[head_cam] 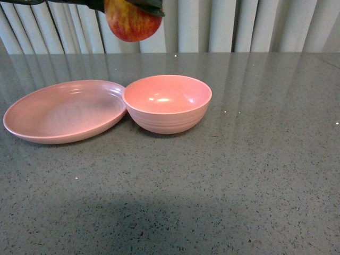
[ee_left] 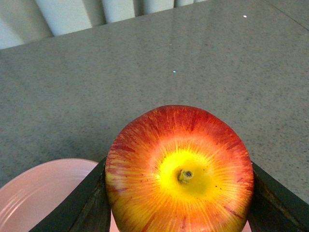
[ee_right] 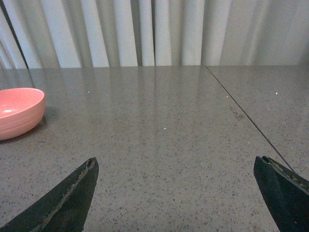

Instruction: Move apple from plate to bowl

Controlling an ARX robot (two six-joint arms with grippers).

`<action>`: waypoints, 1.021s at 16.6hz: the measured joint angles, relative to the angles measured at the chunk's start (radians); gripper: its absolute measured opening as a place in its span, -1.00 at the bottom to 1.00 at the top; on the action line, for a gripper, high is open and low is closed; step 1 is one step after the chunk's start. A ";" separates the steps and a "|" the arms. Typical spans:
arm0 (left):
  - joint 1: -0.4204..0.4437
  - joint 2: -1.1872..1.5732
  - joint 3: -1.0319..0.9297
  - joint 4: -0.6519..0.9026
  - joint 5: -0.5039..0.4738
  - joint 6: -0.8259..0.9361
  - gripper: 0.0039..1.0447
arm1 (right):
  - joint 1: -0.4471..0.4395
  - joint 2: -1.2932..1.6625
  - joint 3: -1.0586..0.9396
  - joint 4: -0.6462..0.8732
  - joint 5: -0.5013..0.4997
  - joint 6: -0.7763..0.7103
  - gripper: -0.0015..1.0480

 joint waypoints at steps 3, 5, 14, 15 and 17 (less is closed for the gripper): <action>-0.066 0.048 0.005 0.008 -0.018 -0.003 0.29 | 0.000 0.000 0.000 0.000 0.000 0.000 0.87; -0.080 0.084 0.005 0.016 -0.026 -0.005 0.29 | 0.000 0.000 0.000 0.000 0.000 0.000 0.87; -0.086 0.185 -0.006 0.037 -0.029 -0.034 0.29 | 0.000 0.000 0.000 0.000 0.000 0.000 0.87; -0.086 0.196 -0.006 0.036 -0.029 -0.033 0.29 | 0.000 0.000 0.000 0.000 0.000 0.000 0.87; -0.086 0.209 -0.006 0.034 -0.029 -0.033 0.29 | 0.000 0.000 0.000 0.000 0.000 0.000 0.87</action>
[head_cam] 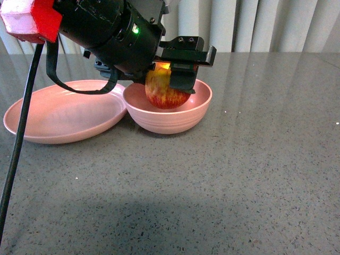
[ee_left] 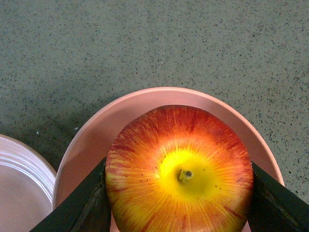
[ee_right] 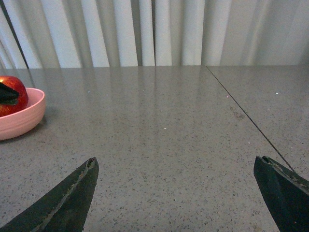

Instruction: Move apple from plate to bowl

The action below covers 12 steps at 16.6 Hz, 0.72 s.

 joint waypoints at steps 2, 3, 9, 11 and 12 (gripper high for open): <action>0.000 0.007 0.000 0.000 -0.001 -0.001 0.29 | 0.000 0.000 0.000 0.000 0.000 0.000 0.87; 0.001 0.010 0.000 0.001 -0.001 -0.002 0.29 | 0.000 0.000 0.000 0.000 0.000 0.000 0.87; 0.008 0.012 0.000 0.004 0.014 -0.001 0.86 | 0.000 0.000 0.000 0.000 0.000 0.000 0.87; 0.013 0.008 0.000 0.002 0.015 -0.001 0.88 | 0.000 0.000 0.000 0.000 0.000 0.000 0.87; 0.013 0.002 0.000 0.001 0.015 -0.001 0.88 | 0.000 0.000 0.000 0.000 0.000 0.000 0.87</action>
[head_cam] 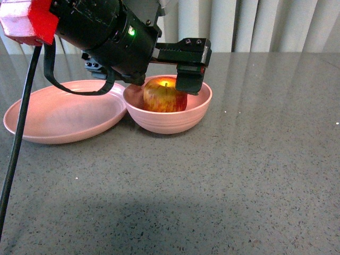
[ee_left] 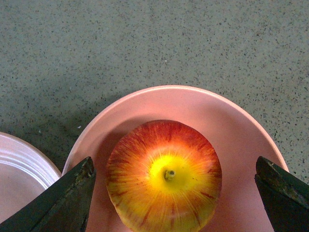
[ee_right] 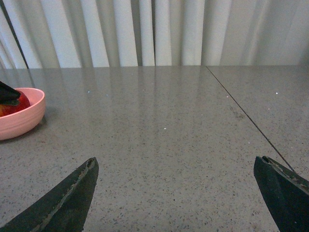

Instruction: Move apple from plate to bowl

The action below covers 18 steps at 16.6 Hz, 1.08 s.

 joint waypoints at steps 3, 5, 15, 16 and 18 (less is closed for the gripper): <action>0.000 -0.078 0.000 0.031 0.013 -0.002 0.88 | 0.000 0.000 0.000 0.000 0.000 0.000 0.87; 0.034 -0.415 -0.120 0.247 0.003 -0.011 0.88 | 0.000 0.000 0.000 0.000 0.000 0.000 0.87; 0.174 -0.734 -0.490 0.451 -0.291 0.001 0.27 | 0.000 0.000 0.000 0.000 0.000 0.000 0.87; 0.179 -0.744 -0.506 0.458 -0.291 0.001 0.23 | 0.000 0.000 0.000 0.000 0.000 0.000 0.87; 0.201 -0.776 -0.566 0.488 -0.288 0.001 0.09 | 0.000 0.000 0.000 0.000 0.000 0.000 0.87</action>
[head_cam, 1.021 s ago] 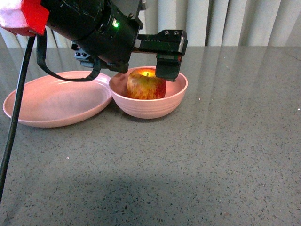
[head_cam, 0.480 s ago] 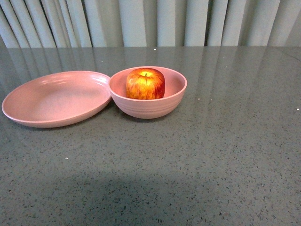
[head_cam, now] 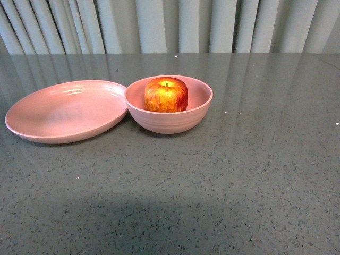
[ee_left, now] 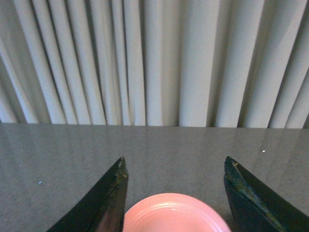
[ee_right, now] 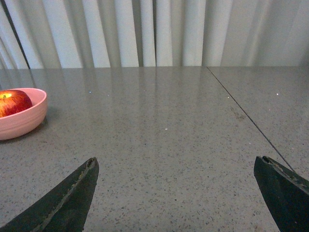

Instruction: Move apple from plate to bowl

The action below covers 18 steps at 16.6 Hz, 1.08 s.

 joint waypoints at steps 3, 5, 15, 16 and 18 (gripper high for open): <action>0.044 -0.078 -0.203 0.066 0.054 0.000 -0.43 | 0.000 0.000 0.000 0.000 0.000 0.000 0.87; 0.090 -0.182 -0.352 0.123 0.100 -0.002 -1.00 | 0.000 0.000 0.000 0.000 0.000 0.000 0.87; 0.225 -0.446 -0.610 0.098 0.243 0.000 -0.98 | 0.000 0.000 0.000 0.000 0.000 0.000 0.87; 0.227 -0.472 -0.624 0.085 0.243 0.000 -0.98 | 0.000 0.000 0.000 0.000 0.000 0.000 0.87; 0.228 -0.528 -0.647 0.058 0.243 0.000 -0.98 | 0.000 0.000 0.000 0.000 0.000 0.000 0.87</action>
